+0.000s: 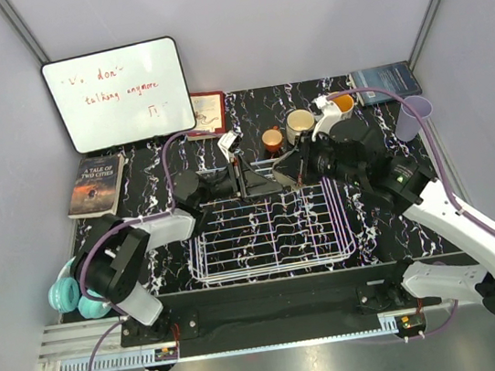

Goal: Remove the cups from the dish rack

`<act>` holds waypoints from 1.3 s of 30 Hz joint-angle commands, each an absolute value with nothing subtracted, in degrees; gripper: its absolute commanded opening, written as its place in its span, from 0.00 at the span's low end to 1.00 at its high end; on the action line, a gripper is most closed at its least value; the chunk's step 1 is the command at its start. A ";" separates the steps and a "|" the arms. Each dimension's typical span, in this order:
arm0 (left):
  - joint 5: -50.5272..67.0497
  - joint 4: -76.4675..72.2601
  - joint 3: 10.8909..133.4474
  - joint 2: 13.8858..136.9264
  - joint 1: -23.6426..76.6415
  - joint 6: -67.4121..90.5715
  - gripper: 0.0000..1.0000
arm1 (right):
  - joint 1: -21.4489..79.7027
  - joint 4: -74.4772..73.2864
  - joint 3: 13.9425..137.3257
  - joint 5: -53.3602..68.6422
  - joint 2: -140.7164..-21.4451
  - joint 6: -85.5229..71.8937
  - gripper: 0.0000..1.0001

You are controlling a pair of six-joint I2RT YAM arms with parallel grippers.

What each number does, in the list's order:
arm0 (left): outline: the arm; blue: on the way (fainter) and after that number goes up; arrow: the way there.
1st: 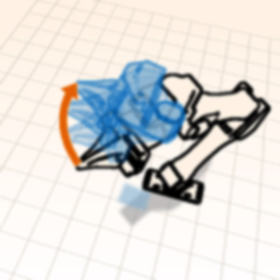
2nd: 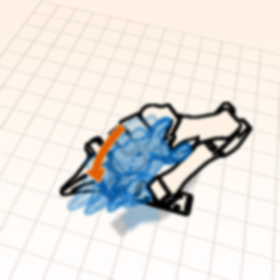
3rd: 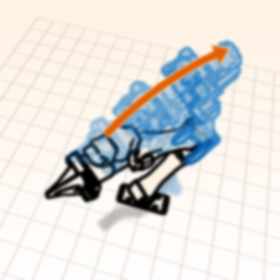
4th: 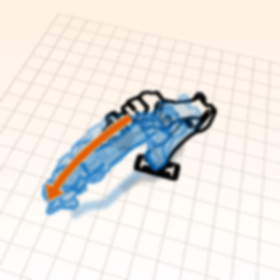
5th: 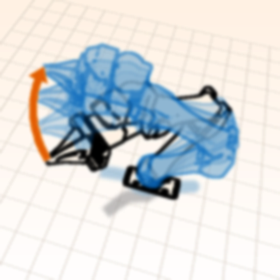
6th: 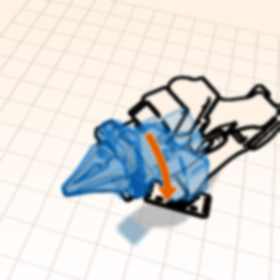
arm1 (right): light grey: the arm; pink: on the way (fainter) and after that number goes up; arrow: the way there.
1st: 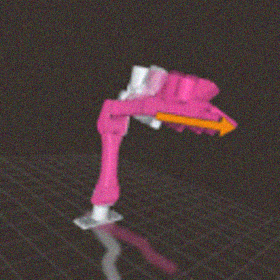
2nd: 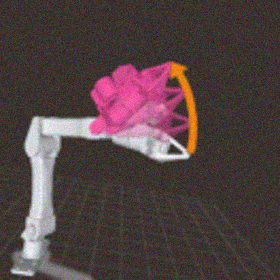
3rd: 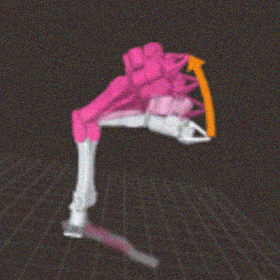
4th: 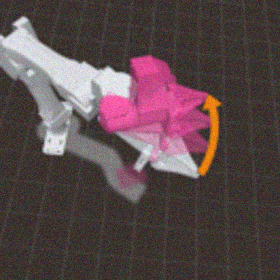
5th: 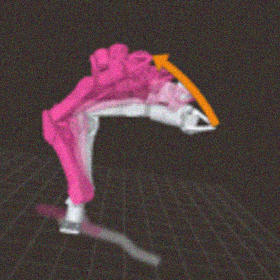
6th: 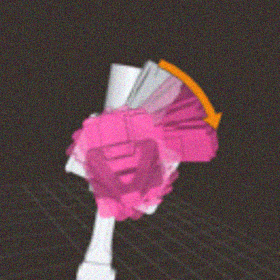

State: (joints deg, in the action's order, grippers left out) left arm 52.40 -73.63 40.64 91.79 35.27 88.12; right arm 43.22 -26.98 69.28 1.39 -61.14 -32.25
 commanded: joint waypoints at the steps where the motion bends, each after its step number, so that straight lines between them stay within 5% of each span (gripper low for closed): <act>1: 53.09 -80.78 42.81 94.04 33.49 88.51 0.41 | 43.68 -28.38 76.62 -2.69 -62.48 -27.43 0.00; 6: 52.91 -64.02 41.14 92.47 32.00 80.09 0.44 | 43.07 -33.13 88.47 -8.61 -73.02 -19.44 0.00; 9: 49.93 -39.18 43.32 89.13 31.73 66.31 0.44 | 40.52 -35.33 96.73 -9.14 -81.71 -18.28 0.00; 13: 37.30 -3.86 49.56 85.70 31.90 48.72 0.44 | 36.22 -37.88 106.59 -5.90 -92.97 -21.00 0.00; 16: 29.22 4.62 50.89 82.80 31.90 43.78 0.43 | 35.16 -39.20 113.62 -5.18 -101.67 -22.32 0.00; 23: 11.61 14.76 47.82 72.69 31.90 40.87 0.42 | 35.24 -44.99 131.80 -4.48 -120.81 -21.19 0.00; 39: 5.63 20.39 47.81 71.54 31.90 37.35 0.41 | 35.68 -49.57 145.37 -8.09 -143.96 -15.21 0.00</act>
State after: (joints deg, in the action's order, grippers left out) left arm 7.97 20.12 46.39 70.15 31.88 39.31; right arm 34.87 -49.91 140.68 -7.57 -141.93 -16.40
